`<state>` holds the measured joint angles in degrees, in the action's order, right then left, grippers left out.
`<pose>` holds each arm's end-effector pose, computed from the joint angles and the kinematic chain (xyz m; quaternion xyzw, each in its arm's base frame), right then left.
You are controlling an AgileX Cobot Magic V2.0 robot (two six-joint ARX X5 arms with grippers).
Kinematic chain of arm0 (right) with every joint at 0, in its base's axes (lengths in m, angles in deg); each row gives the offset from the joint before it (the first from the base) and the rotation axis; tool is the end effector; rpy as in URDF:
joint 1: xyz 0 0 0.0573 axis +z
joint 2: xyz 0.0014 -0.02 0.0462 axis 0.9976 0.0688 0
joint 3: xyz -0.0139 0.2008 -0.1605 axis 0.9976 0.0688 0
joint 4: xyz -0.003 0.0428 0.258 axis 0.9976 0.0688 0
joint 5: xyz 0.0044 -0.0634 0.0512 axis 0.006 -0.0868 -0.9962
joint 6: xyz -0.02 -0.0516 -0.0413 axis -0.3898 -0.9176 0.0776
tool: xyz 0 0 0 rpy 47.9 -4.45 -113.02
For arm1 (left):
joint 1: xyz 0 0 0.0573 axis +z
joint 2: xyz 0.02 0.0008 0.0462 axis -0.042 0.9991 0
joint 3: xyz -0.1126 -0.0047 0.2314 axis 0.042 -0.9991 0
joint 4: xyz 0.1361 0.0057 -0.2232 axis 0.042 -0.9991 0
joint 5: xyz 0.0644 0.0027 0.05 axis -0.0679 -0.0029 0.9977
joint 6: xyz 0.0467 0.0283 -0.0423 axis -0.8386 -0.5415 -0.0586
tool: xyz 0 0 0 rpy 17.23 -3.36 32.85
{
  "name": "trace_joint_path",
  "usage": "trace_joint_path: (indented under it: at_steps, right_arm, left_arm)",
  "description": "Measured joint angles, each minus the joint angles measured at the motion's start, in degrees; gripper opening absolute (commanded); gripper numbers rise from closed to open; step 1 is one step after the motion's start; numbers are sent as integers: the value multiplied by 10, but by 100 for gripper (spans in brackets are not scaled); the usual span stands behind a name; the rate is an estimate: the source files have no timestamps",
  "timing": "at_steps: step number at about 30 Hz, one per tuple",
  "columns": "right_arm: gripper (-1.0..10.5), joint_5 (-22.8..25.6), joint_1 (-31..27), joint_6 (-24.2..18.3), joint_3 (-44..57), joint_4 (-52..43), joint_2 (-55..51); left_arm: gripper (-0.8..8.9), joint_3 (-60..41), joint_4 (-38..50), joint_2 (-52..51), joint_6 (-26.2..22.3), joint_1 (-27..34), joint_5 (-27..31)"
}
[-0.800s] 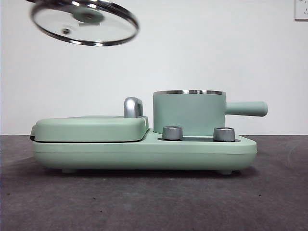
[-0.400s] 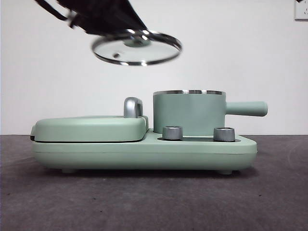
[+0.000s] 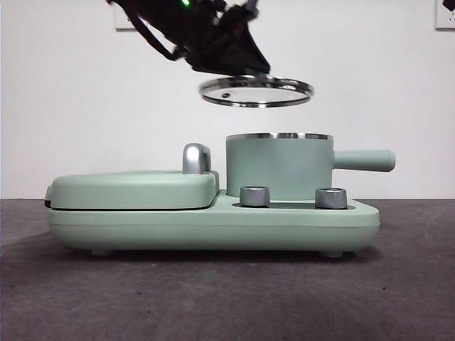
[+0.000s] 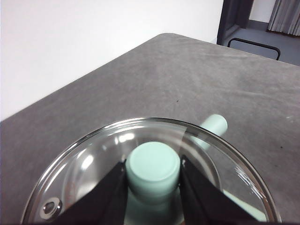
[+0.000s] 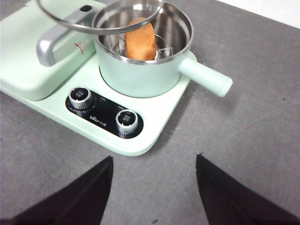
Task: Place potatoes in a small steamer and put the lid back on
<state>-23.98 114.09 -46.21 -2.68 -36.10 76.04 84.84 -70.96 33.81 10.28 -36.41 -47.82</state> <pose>0.1352 0.0690 0.3112 -0.0788 0.2668 0.2104 0.9372 0.3454 -0.2518 0.2917 0.0894 0.1042 -0.4392 0.8879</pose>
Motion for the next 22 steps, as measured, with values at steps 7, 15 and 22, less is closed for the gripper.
trace_joint_path:
  at_steps: [7, 15, 22]
  right_arm:
    - [272, 1, 0, 0, 0, 24, 0]
    - [272, 3, 0, 0, 0, 24, 0]
    - [272, 6, 0, 0, 0, 24, 0]
  left_arm:
    - [9, 46, 46, 63, -8, 0, -5]
    - [9, 68, 53, 103, -8, 0, -16]
    - [9, 68, 53, 117, -8, 0, -20]
